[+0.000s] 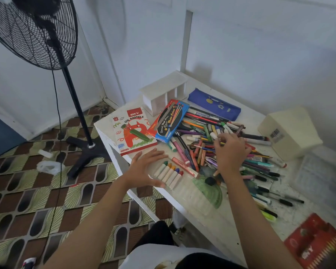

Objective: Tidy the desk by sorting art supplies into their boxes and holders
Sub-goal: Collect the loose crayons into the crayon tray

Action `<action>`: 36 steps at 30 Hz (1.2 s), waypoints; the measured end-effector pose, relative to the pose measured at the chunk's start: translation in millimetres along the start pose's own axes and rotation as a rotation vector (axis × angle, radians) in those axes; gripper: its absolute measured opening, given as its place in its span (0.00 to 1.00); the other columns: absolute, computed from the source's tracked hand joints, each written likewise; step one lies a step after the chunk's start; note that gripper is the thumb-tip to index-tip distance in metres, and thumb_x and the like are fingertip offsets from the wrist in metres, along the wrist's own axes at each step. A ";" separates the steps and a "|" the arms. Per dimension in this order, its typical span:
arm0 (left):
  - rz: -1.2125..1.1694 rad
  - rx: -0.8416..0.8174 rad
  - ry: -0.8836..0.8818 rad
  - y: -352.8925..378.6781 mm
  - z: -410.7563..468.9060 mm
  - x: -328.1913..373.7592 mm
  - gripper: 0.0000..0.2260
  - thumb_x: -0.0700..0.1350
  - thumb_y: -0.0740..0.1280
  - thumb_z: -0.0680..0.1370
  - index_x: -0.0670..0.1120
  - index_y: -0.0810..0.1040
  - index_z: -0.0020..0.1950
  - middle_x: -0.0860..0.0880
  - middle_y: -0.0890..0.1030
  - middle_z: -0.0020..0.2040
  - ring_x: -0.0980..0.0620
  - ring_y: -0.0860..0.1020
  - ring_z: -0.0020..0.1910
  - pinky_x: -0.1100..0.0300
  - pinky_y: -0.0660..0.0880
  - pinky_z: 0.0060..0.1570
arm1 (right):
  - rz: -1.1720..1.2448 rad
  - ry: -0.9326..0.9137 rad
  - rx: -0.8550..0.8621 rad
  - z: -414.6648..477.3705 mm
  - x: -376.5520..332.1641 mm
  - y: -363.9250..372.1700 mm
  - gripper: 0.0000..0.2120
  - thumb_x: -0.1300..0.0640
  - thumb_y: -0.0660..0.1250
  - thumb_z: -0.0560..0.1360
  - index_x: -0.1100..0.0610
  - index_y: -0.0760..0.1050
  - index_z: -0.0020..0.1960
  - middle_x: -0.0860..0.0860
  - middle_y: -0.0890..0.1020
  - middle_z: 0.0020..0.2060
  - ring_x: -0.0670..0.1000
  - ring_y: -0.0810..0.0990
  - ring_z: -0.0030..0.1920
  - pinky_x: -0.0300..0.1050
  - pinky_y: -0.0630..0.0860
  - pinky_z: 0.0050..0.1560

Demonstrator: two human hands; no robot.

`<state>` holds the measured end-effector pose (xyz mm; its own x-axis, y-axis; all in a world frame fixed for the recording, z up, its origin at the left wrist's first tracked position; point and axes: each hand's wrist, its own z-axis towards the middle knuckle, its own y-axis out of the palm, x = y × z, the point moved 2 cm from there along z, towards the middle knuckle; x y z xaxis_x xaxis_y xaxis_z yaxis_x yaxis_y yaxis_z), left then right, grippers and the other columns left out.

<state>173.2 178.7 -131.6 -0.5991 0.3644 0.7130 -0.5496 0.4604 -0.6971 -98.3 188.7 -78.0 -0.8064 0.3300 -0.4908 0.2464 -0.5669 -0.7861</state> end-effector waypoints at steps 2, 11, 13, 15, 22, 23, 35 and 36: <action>0.001 0.005 0.005 0.5 0.4 -0.2 0.42 0.76 0.67 0.56 0.68 0.61 0.69 0.67 0.60 0.72 0.68 0.49 0.73 0.53 0.37 0.70 | 0.249 -0.045 0.036 -6.6 1.5 -6.8 0.07 0.62 0.68 0.73 0.58 0.81 0.50 0.54 0.81 0.46 0.53 0.78 0.45 0.49 0.74 0.48; 0.009 0.009 -0.002 1.3 -0.3 3.5 0.40 0.72 0.69 0.57 0.70 0.60 0.67 0.70 0.58 0.71 0.68 0.48 0.73 0.53 0.36 0.71 | 0.862 0.111 -0.437 -64.3 3.2 -27.1 0.11 0.67 0.72 0.69 0.52 0.81 0.43 0.50 0.83 0.40 0.44 0.82 0.38 0.32 0.77 0.41; 0.016 0.018 0.001 1.9 -0.6 3.3 0.41 0.76 0.67 0.56 0.70 0.60 0.67 0.68 0.59 0.72 0.68 0.48 0.73 0.52 0.36 0.71 | 0.834 0.029 -0.537 -72.7 2.7 -25.5 0.11 0.68 0.72 0.69 0.52 0.81 0.43 0.49 0.83 0.39 0.44 0.82 0.37 0.33 0.77 0.41; 0.017 0.019 -0.002 1.9 -0.7 3.1 0.42 0.77 0.65 0.55 0.69 0.60 0.68 0.67 0.59 0.72 0.69 0.48 0.73 0.54 0.35 0.70 | 0.778 -0.097 -0.595 -78.9 -1.5 -25.1 0.10 0.68 0.72 0.69 0.54 0.81 0.44 0.47 0.82 0.39 0.44 0.81 0.37 0.33 0.77 0.40; 0.020 0.026 -0.001 2.1 0.4 2.0 0.44 0.78 0.65 0.54 0.69 0.61 0.68 0.66 0.60 0.73 0.66 0.49 0.74 0.53 0.36 0.70 | 0.568 -0.614 -0.790 -85.5 -19.0 -10.0 0.06 0.64 0.75 0.67 0.62 0.81 0.44 0.48 0.76 0.42 0.43 0.77 0.38 0.36 0.78 0.43; 0.022 0.027 -0.001 2.0 0.6 2.1 0.44 0.78 0.65 0.54 0.69 0.61 0.68 0.66 0.60 0.73 0.66 0.49 0.74 0.53 0.36 0.71 | 0.530 -0.648 -0.806 -88.4 -20.3 -6.6 0.06 0.63 0.75 0.67 0.61 0.81 0.44 0.48 0.76 0.42 0.44 0.76 0.38 0.39 0.78 0.43; 0.009 0.025 0.008 3.1 0.8 -0.4 0.41 0.77 0.66 0.55 0.75 0.57 0.67 0.67 0.60 0.72 0.66 0.50 0.74 0.51 0.37 0.71 | 0.443 -0.648 -0.817 -87.3 -16.6 -0.6 0.07 0.61 0.71 0.71 0.61 0.82 0.48 0.51 0.80 0.44 0.46 0.77 0.45 0.40 0.75 0.50; 0.008 0.023 0.006 3.2 1.1 -0.7 0.41 0.77 0.66 0.56 0.76 0.56 0.67 0.68 0.60 0.72 0.66 0.50 0.74 0.51 0.37 0.71 | 0.454 -0.627 -0.776 -80.6 -15.8 -3.3 0.06 0.61 0.71 0.71 0.61 0.82 0.48 0.51 0.80 0.43 0.46 0.77 0.44 0.37 0.75 0.50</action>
<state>171.2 179.0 -134.3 -0.5998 0.3729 0.7080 -0.5584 0.4386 -0.7041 -43.0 246.1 -97.9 -0.6311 -0.3565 -0.6890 0.6840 0.1632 -0.7110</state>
